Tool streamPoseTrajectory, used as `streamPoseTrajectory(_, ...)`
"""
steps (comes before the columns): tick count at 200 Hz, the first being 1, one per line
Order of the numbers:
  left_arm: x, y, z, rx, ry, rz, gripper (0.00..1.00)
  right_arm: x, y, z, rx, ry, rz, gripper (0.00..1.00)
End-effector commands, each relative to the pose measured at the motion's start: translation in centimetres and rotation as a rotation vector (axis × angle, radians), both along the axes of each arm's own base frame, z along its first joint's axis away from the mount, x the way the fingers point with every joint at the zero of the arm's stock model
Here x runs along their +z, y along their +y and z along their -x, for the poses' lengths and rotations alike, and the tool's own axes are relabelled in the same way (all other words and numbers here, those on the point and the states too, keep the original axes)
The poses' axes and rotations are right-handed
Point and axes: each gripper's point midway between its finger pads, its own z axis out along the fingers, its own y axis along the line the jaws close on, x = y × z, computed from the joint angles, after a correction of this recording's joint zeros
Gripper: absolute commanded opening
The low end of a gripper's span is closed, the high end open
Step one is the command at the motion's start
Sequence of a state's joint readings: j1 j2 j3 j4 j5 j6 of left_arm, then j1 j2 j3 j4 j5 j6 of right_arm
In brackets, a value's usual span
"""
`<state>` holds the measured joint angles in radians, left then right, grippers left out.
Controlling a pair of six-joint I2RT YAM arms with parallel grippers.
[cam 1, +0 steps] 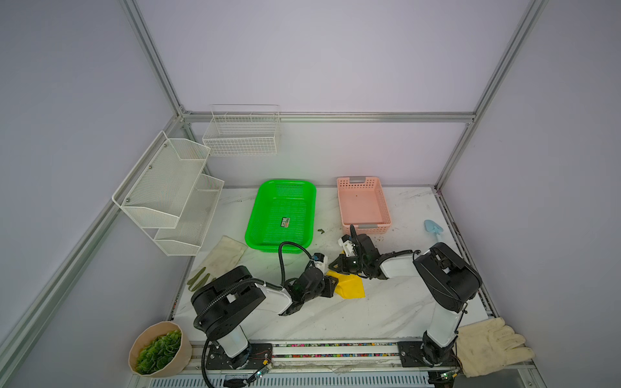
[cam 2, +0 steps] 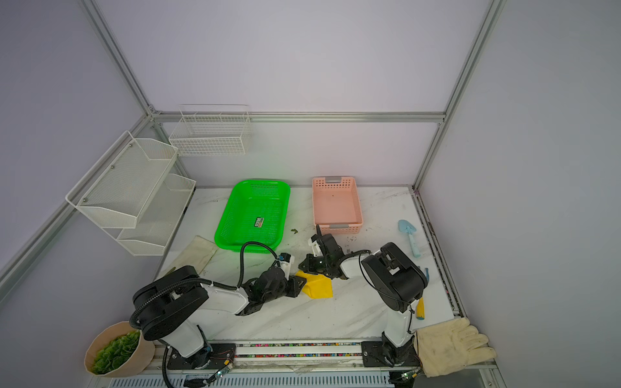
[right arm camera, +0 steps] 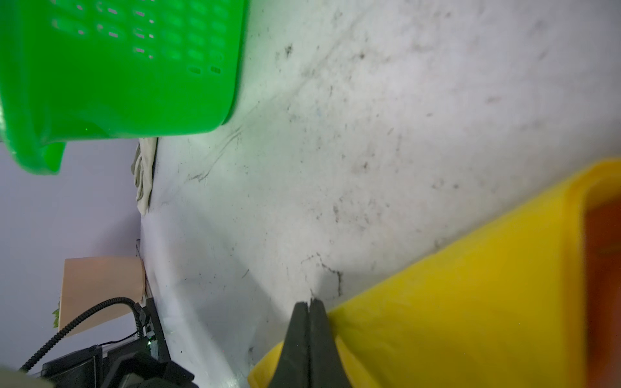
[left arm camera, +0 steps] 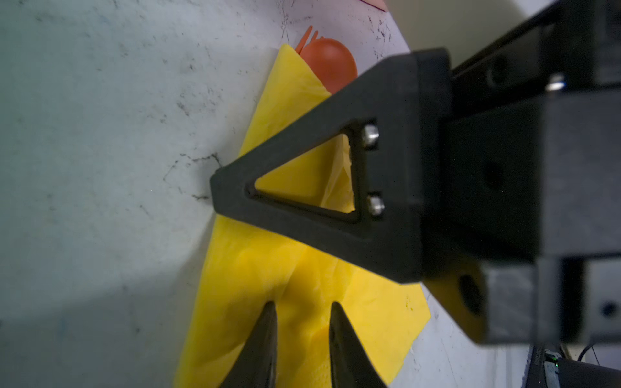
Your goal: Place the utensils on the paper napkin and roll it up
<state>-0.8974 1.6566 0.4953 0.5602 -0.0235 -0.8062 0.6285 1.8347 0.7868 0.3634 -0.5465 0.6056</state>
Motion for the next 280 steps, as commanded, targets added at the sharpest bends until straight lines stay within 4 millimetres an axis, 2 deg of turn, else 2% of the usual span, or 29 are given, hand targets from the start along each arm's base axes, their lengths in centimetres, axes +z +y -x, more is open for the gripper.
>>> streamPoseTrajectory(1, -2.2, 1.9, 0.6, 0.042, 0.044, -0.072, 0.27, -1.8, -0.8, 0.0, 0.001, -0.002, 0.043, 0.0)
streamPoseTrajectory(82, -2.9, 2.7, 0.9, 0.07, 0.065, -0.084, 0.27, -3.5, -3.3, -1.7, -0.038, -0.018, 0.095, 0.0)
streamPoseTrajectory(122, -3.0, 3.0, 1.0, 0.079, 0.068, -0.091, 0.26, -3.1, -3.6, -2.8, -0.046, -0.039, 0.102, 0.0)
streamPoseTrajectory(174, -3.2, 3.1, 1.0, 0.08, 0.073, -0.096, 0.26, -0.8, -4.8, -5.0, -0.074, -0.102, 0.133, 0.0)
streamPoseTrajectory(203, -3.1, 3.0, 1.0, 0.079, 0.072, -0.094, 0.26, 2.5, -4.3, -5.4, -0.074, -0.151, 0.093, 0.0)
streamPoseTrajectory(232, -3.2, 2.9, 0.9, 0.078, 0.073, -0.094, 0.26, 5.4, -3.0, -4.6, -0.053, -0.194, 0.063, 0.0)
streamPoseTrajectory(256, -3.2, 2.8, 0.9, 0.078, 0.073, -0.094, 0.26, 5.7, -2.0, -3.5, -0.03, -0.191, 0.052, 0.0)
streamPoseTrajectory(280, -3.1, 2.7, 0.9, 0.078, 0.071, -0.093, 0.26, 4.4, -1.2, -2.1, -0.007, -0.16, 0.048, 0.0)
